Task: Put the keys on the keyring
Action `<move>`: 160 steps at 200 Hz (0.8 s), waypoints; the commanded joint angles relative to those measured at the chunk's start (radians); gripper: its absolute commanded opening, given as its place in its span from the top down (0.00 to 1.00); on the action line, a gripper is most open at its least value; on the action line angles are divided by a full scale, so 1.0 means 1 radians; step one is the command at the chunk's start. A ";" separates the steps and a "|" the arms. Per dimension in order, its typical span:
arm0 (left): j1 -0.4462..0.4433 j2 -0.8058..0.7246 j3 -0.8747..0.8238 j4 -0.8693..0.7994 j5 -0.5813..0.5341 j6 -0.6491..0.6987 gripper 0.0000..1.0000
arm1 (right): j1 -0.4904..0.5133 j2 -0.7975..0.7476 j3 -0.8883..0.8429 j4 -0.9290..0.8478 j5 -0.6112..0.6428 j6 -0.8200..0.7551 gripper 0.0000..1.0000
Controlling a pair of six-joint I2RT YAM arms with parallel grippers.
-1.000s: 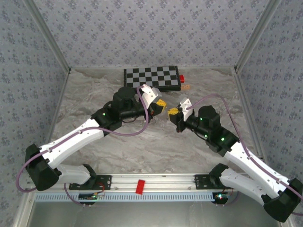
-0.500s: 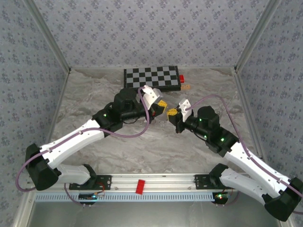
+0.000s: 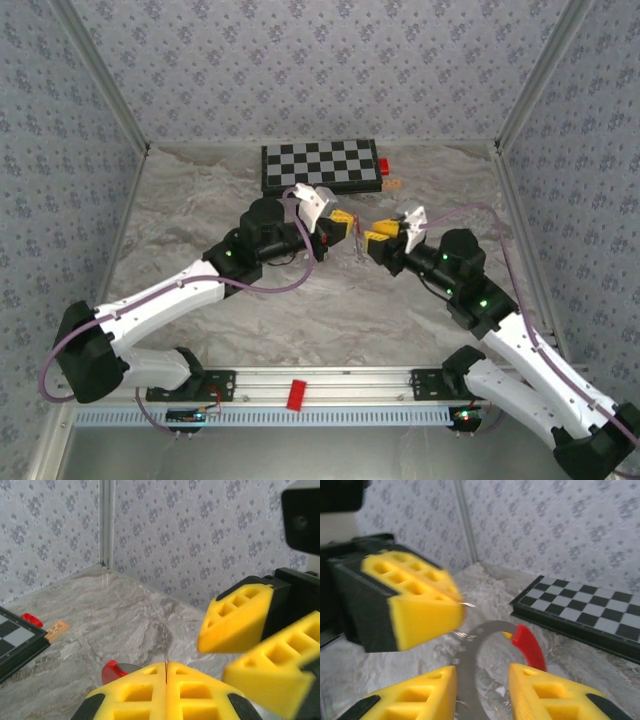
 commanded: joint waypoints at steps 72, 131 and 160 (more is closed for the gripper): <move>0.053 -0.048 -0.030 0.215 0.110 -0.113 1.00 | -0.238 0.129 -0.030 0.471 -0.377 0.380 0.69; 0.071 -0.039 -0.028 0.241 0.167 -0.175 1.00 | -0.174 0.235 0.028 0.508 -0.440 0.371 0.73; 0.070 -0.037 -0.023 0.238 0.179 -0.180 1.00 | -0.150 0.255 0.041 0.507 -0.428 0.355 0.76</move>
